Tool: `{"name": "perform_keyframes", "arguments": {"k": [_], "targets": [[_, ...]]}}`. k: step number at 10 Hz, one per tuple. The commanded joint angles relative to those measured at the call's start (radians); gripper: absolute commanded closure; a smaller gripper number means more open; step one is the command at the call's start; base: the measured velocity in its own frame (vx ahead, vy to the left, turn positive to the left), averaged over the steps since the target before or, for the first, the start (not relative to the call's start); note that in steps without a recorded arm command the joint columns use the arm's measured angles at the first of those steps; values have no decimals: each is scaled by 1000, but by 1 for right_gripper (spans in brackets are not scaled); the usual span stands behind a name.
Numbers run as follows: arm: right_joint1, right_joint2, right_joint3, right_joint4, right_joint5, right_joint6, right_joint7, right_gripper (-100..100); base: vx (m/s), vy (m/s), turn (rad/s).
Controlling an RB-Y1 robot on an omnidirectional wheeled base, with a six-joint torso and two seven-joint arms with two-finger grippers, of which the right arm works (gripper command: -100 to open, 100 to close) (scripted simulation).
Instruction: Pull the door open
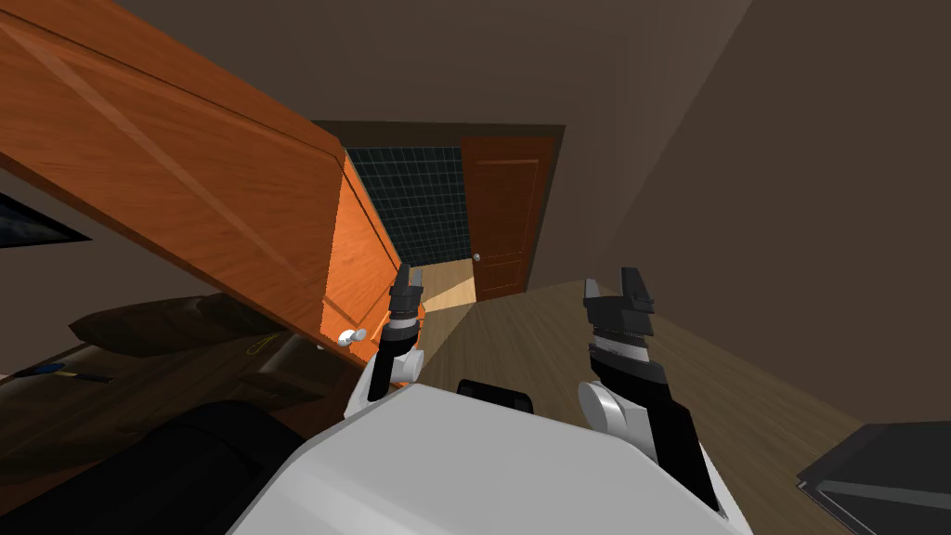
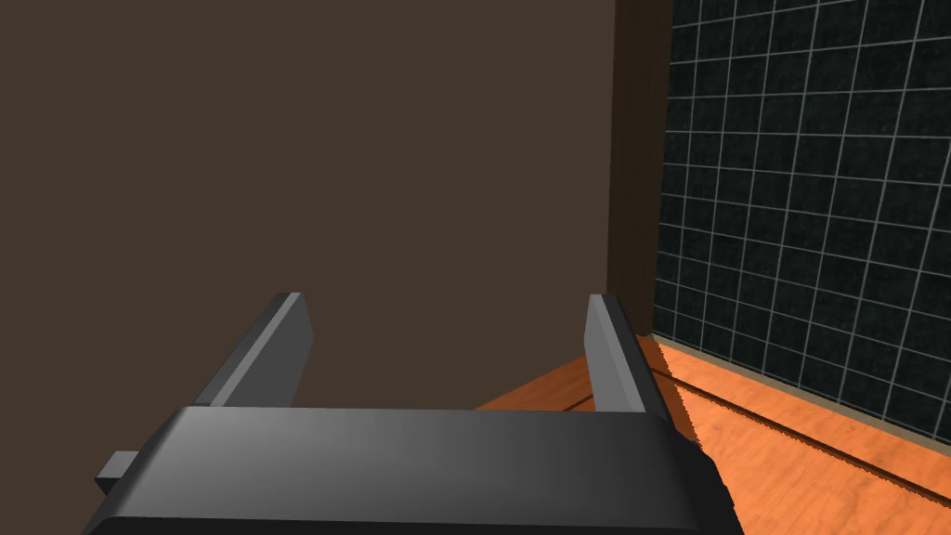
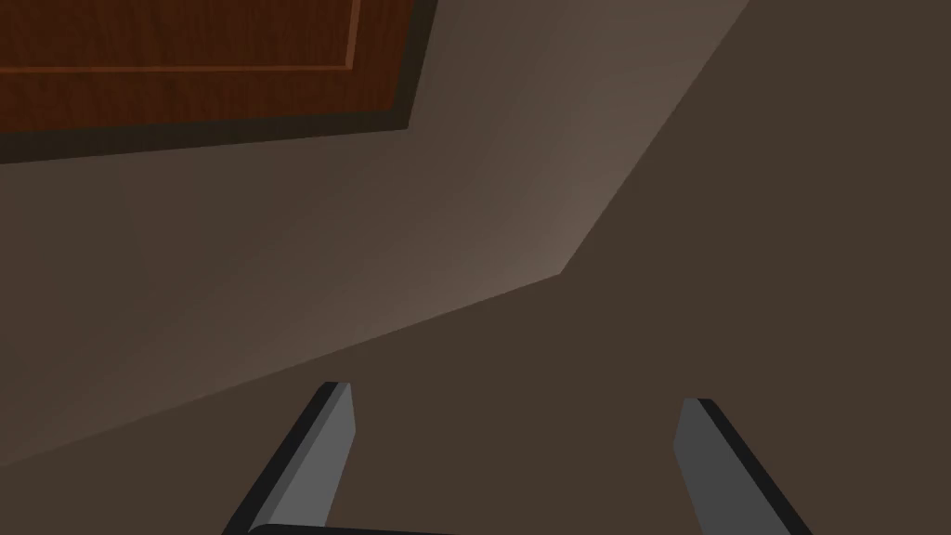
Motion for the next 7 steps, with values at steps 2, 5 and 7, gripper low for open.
{"name": "perform_keyframes", "arguments": {"k": [2,5,7], "targets": [[-15,-11,-8,41,14,-12,29,-100,67,34,31],[-38,-25,-20,105,36,-30,73,-100,116,43,33],[-56,-35,-30,156,53,-45,109,-100,133,46,41]]}}
